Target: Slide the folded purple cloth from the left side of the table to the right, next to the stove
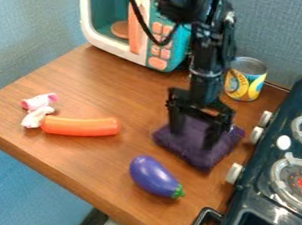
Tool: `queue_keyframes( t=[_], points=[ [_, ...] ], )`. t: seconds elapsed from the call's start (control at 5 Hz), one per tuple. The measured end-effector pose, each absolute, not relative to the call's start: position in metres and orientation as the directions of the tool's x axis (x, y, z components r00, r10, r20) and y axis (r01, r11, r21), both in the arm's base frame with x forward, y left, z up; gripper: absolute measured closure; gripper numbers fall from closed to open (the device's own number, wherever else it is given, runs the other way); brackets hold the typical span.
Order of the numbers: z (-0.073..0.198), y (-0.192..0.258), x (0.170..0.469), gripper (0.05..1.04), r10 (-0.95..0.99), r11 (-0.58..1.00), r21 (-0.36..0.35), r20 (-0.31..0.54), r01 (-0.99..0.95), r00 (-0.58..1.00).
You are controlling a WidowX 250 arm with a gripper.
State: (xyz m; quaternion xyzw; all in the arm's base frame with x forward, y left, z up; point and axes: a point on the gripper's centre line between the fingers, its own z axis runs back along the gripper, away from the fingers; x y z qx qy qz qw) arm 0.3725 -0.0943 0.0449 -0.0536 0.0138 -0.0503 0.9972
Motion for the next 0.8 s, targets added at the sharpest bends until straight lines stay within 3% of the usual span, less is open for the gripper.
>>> queue_keyframes(
  t=[0.2, 0.4, 0.8],
  points=[
    [0.069, -0.076, 0.378, 0.083, -0.052, 0.986, -0.156, 0.031, 0.057, 0.998],
    [0.080, -0.054, 0.369, 0.083, -0.034, 0.987, -0.154, 0.011, 0.035, 0.999],
    [0.069, 0.008, 0.323, 0.083, -0.084, 0.994, 0.049, -0.253, 0.099, 0.964]
  ],
)
